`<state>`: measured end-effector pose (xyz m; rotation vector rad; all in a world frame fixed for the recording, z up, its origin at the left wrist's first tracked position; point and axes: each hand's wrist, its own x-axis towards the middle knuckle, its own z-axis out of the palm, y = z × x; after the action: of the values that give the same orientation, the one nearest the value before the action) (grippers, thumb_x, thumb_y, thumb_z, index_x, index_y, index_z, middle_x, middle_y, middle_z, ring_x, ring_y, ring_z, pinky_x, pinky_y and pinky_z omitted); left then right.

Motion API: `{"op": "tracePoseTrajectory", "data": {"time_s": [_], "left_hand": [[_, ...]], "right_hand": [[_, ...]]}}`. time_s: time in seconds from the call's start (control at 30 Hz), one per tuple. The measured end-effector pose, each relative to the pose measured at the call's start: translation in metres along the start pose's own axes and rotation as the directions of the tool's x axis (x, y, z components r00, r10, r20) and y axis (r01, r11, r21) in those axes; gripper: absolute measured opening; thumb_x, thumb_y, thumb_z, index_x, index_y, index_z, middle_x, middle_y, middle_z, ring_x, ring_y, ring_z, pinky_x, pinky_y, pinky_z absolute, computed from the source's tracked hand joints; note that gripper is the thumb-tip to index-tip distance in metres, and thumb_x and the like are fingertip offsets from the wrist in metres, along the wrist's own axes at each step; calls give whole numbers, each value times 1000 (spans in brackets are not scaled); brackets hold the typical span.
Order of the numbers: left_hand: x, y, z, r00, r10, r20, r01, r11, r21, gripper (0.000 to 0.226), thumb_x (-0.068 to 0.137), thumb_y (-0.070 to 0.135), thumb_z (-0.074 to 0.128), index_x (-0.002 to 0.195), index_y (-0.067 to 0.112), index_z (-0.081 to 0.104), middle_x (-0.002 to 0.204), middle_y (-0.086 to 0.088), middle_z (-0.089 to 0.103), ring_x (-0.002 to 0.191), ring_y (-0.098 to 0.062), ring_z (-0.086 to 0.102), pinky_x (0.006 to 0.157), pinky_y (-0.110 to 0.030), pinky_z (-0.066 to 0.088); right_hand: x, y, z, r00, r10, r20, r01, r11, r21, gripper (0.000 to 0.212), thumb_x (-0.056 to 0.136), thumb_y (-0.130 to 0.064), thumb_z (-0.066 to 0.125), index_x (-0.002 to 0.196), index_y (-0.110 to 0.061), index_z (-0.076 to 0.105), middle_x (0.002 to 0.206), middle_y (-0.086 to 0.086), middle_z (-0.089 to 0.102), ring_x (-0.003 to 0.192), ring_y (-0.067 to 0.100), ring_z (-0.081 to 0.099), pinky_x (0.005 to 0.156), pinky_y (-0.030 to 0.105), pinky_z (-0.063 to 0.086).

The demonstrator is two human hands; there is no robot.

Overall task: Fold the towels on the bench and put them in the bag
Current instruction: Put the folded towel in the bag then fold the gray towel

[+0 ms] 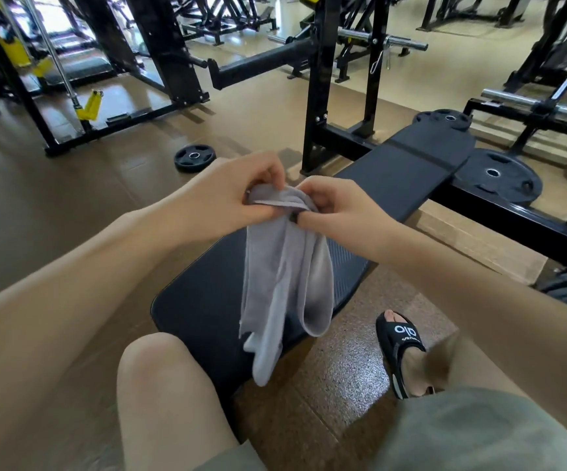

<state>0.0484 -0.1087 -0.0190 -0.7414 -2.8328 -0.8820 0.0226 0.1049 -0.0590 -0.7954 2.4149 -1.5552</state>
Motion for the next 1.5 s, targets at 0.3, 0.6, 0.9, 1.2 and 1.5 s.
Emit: {"op": "tracePoseTrajectory", "data": {"time_s": [0.3,0.6,0.9,1.2,1.5], "left_hand": [[-8,8,19,969,-127,-214,69,964,-258,18,92,10,72,98,18,57,90,3,73,82,-10,71,78,-31,60],[-12,2,35,969,-174,-177,123,957,-264,11,96,18,68,97,24,59,88,1,74,82,-15,71,77,-39,58],[-4,9,27,974,-89,-209,54,984,-168,8,102,26,59,102,21,66,88,4,72,81,-17,68,77,-45,55],[-11,12,29,979,-49,-199,18,988,-155,8,100,20,61,101,19,53,78,-5,67,68,-24,58,67,-40,49],[-32,-2,50,979,-64,-194,51,996,-75,17,93,20,69,94,19,51,85,3,62,79,-18,59,72,-40,52]], "right_hand": [[-1,-6,-7,999,-9,-41,6,998,-69,14,92,-12,61,103,-17,69,96,9,71,95,31,67,89,54,55],[-1,-4,-7,983,-92,-161,81,994,-70,14,98,-7,56,102,-13,69,92,4,72,89,21,68,82,42,56],[-2,-17,-6,925,-366,-100,307,877,-369,21,92,-6,58,111,-14,61,83,1,64,67,15,60,58,27,47],[3,-13,-14,930,-363,-66,303,853,-426,14,92,-6,57,102,-14,64,79,4,66,65,20,62,63,41,50],[4,-14,-16,932,-341,-121,271,879,-392,12,93,-5,57,98,-13,63,81,8,68,71,25,62,67,41,50]]}}
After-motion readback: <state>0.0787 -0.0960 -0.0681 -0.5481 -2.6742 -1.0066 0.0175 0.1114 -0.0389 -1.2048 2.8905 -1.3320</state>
